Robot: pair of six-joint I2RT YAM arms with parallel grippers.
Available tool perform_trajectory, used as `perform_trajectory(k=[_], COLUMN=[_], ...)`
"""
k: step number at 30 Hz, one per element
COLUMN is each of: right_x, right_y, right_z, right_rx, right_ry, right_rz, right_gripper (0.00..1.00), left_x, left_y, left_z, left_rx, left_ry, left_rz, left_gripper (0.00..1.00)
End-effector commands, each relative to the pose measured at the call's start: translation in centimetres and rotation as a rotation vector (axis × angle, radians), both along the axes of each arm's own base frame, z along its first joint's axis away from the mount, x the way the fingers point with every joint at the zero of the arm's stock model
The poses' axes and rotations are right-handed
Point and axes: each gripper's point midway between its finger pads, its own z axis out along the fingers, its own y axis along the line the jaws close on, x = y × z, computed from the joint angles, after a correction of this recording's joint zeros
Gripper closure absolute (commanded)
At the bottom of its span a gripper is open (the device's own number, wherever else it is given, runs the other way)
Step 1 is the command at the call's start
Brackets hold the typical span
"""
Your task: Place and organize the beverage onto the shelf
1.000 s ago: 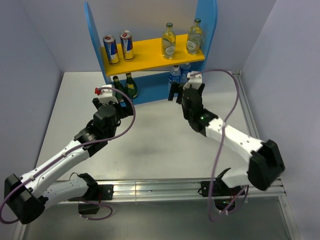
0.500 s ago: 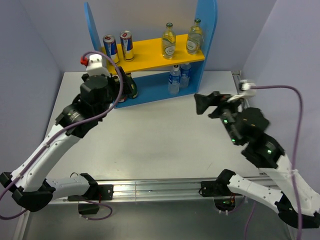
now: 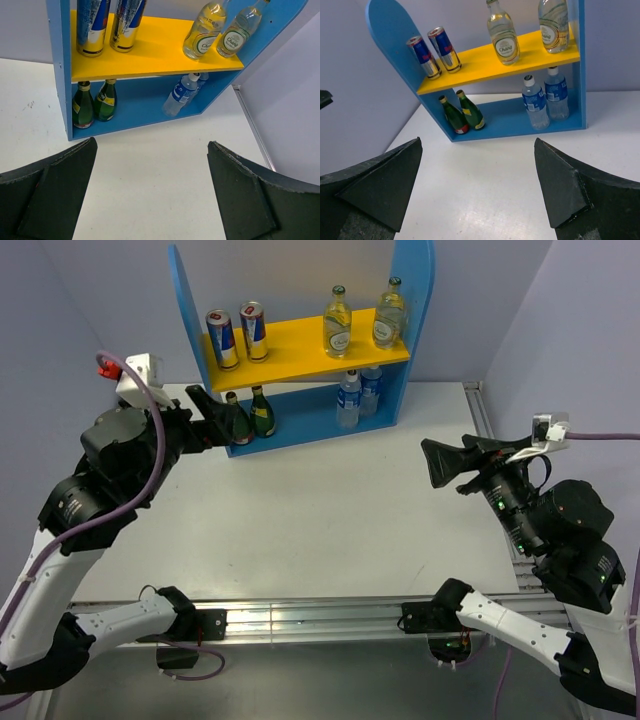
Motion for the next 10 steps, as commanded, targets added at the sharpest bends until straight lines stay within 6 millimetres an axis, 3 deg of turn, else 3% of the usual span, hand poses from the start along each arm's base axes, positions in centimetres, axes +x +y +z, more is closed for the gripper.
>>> perform_trajectory(k=[1,10], right_x=[-0.67,-0.72], right_y=[-0.46,-0.44], right_z=[0.65,0.66], right_rx=[-0.009,-0.02], right_ry=[-0.023,-0.027], right_rz=[0.012,0.016], right_gripper=[0.0,0.0], left_x=[-0.58,-0.62], left_y=[-0.03,0.07], left_z=[0.31,0.22], left_rx=[0.018,0.015], left_ry=[-0.014,-0.022], left_rz=[-0.031,-0.028], left_gripper=[0.01,0.01])
